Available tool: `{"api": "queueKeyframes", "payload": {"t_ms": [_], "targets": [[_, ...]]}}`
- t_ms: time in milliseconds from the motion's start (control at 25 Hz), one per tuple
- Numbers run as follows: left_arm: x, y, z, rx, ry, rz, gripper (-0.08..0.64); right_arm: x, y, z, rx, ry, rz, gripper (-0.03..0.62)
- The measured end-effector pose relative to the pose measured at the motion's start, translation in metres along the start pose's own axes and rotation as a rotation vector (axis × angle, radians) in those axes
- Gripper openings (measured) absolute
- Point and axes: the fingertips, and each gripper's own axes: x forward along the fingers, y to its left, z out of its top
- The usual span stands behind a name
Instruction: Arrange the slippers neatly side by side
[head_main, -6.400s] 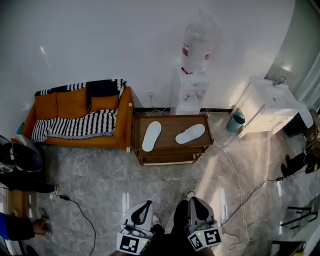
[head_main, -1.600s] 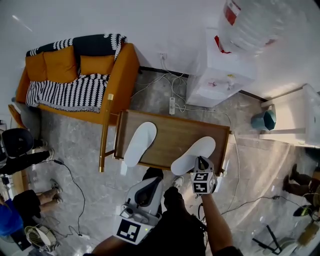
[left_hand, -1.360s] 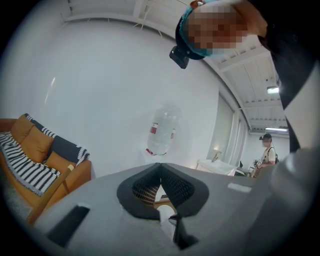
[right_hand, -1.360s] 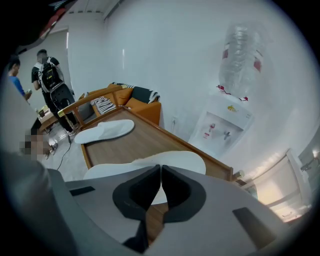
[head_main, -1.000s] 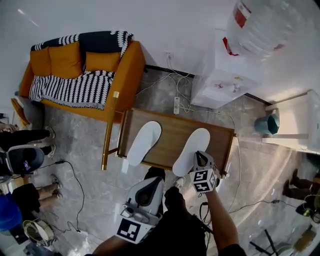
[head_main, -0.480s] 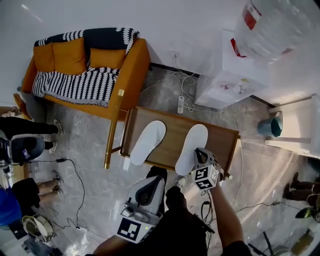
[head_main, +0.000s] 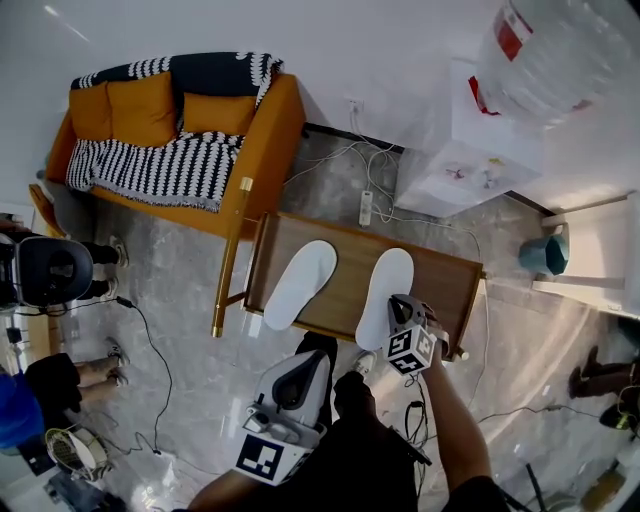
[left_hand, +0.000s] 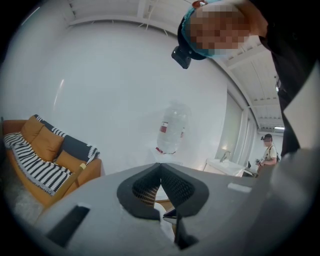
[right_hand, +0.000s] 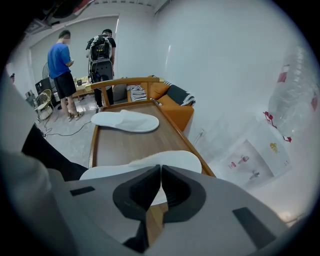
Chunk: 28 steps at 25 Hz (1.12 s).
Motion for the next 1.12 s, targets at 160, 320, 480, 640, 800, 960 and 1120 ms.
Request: {"api": "queueKeyframes", "payload": {"t_ms": [160, 320, 480, 640, 800, 960, 1120], "targets": [[-0.001, 0.005, -0.002, -0.002, 0.004, 0.009, 0.015, 0.007, -0.001, -0.003, -0.010, 0.010, -0.002, 0.017], [-0.002, 0.008, -0.004, -0.008, 0.007, 0.014, 0.017, 0.011, -0.004, -0.005, -0.021, 0.018, -0.005, 0.017], [-0.001, 0.009, -0.004, -0.015, 0.005, 0.018, 0.016, 0.014, -0.005, -0.008, -0.009, 0.028, -0.001, 0.017], [-0.001, 0.009, -0.004, -0.013, 0.007, 0.016, 0.016, 0.017, 0.000, -0.012, -0.010, 0.043, 0.004, 0.018], [-0.001, 0.010, -0.003, -0.015, 0.006, 0.019, 0.016, 0.019, 0.001, -0.017, -0.011, 0.048, -0.009, 0.020], [0.000, 0.009, -0.005, -0.018, 0.008, 0.015, 0.016, 0.017, 0.002, -0.014, 0.001, 0.049, -0.008, 0.042], [0.000, 0.004, -0.004, -0.010, 0.000, 0.006, 0.017, 0.012, 0.002, -0.014, 0.019, 0.039, -0.011, 0.081]]}}
